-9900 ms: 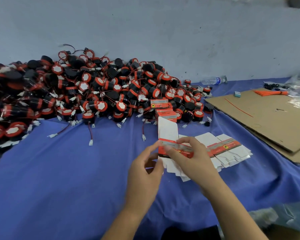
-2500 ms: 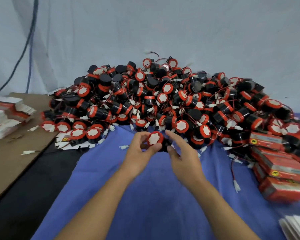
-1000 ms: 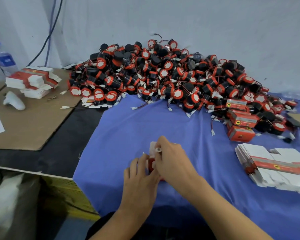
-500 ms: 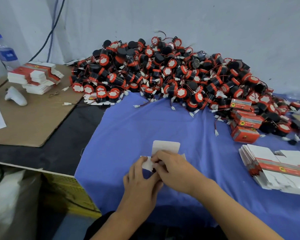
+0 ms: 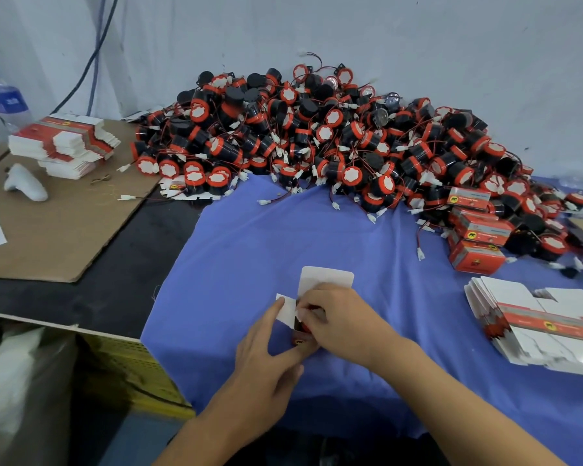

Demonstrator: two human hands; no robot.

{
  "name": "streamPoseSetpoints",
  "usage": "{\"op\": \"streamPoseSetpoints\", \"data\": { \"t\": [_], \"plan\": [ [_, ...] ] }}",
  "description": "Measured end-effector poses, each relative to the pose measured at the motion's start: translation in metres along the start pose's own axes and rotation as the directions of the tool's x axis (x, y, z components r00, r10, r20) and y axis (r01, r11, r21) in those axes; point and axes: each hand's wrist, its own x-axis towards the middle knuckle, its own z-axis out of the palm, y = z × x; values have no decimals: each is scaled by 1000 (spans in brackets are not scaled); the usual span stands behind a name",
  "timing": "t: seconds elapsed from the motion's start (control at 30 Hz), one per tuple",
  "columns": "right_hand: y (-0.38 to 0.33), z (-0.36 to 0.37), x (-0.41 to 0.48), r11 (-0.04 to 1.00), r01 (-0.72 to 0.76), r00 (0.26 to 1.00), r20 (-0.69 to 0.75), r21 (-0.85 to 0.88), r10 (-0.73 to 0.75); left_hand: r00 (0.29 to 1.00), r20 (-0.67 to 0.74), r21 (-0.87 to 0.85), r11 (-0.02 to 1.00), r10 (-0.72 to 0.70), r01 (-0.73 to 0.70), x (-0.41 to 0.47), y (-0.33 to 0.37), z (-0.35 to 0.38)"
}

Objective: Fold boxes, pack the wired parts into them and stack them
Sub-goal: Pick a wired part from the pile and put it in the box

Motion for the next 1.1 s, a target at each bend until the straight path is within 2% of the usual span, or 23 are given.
{"op": "streamPoseSetpoints", "data": {
  "t": [0.13,0.27,0.4,0.53,0.7,0.83,0.9,0.97,1.03,1.1],
  "plan": [
    [0,-1,4,998,-53,997,-48,13,54,994,46,-154,983,-94,100,0,5,-6],
    [-2,-2,4,997,28,999,-34,-77,-30,985,133,-202,970,-110,136,6,11,-14],
    [-7,-7,9,992,-8,999,36,-126,12,983,102,-262,949,-152,174,15,22,-22],
    [-8,-6,12,980,-19,1000,18,-198,23,982,87,-248,952,-165,182,15,22,-24],
    [-5,-3,12,946,136,988,114,-294,-106,976,92,-265,940,-199,217,14,22,-20],
    [-3,0,9,981,-43,999,-23,-188,40,962,46,-318,909,-270,270,17,25,-17],
    [-4,1,8,978,-78,997,-26,-195,75,950,47,-336,891,-307,305,16,24,-15],
    [-4,1,9,969,-43,999,14,-242,48,925,52,-362,856,-377,369,15,22,-14],
    [0,2,7,949,65,995,89,-309,-39,900,55,-425,806,-432,413,17,22,-15],
    [7,3,3,907,191,977,160,-376,-140,904,69,-487,777,-421,399,19,22,-16]
  ]
}}
